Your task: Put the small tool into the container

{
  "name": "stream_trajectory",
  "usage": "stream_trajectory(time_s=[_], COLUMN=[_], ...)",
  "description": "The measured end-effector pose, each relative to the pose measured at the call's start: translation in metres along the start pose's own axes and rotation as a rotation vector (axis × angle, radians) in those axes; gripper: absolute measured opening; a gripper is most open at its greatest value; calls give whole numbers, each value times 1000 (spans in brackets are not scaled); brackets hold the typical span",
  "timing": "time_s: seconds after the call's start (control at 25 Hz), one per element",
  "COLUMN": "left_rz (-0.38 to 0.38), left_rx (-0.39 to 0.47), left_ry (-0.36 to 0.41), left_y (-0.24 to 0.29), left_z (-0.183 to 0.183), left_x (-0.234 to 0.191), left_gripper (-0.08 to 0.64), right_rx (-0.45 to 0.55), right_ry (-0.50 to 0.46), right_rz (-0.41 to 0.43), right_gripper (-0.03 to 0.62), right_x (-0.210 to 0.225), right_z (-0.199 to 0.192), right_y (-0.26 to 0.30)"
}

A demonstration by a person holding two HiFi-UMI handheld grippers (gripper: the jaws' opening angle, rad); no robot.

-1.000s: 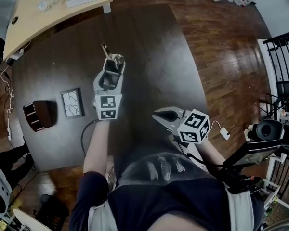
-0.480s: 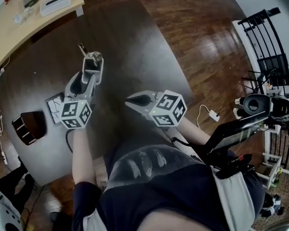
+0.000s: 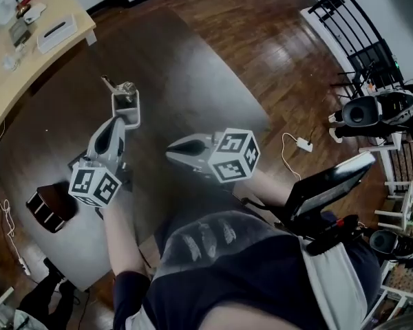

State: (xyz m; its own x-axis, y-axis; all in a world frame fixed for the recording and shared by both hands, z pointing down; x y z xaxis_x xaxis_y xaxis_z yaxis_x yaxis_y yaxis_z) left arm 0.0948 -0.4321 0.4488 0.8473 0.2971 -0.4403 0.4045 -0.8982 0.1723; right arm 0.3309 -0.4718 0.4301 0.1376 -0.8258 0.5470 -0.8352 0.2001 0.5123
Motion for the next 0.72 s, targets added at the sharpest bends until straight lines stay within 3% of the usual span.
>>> stream_trajectory(time_s=[0.2, 0.28, 0.4, 0.52, 0.72], left_rz=[-131, -172, -220, -243, -204], left_rx=[-68, -102, -124, -117, -161], left_ry=[46, 78, 83, 59, 84], left_y=[24, 31, 32, 35, 57], left_z=[-8, -6, 2, 8, -4], left_x=[29, 47, 72, 96, 157], left_gripper=[0, 0, 0, 0, 0], right_rx=[186, 234, 271, 318, 383], right_ry=[129, 113, 10, -42, 43], right_rz=[46, 42, -13, -48, -54], right_gripper=[0, 0, 0, 0, 0], right_x=[-9, -12, -19, -21, -7], right_z=[-19, -23, -30, -43, -102], right_y=[-39, -57, -77, -98, -161])
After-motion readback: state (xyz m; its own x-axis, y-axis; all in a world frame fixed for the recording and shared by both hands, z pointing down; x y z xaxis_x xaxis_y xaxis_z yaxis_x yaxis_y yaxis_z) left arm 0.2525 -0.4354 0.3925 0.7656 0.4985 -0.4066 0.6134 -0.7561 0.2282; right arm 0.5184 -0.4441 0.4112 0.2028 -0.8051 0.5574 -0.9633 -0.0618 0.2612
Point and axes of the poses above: the fingertips, and each gripper's own axes: y forward along the fingers, x to its right, z out of its top, the point moved 10 cm from there along -y, backward along the fingers, and after that the axes turned 9 degrees about -x, right-handed, at the moved point
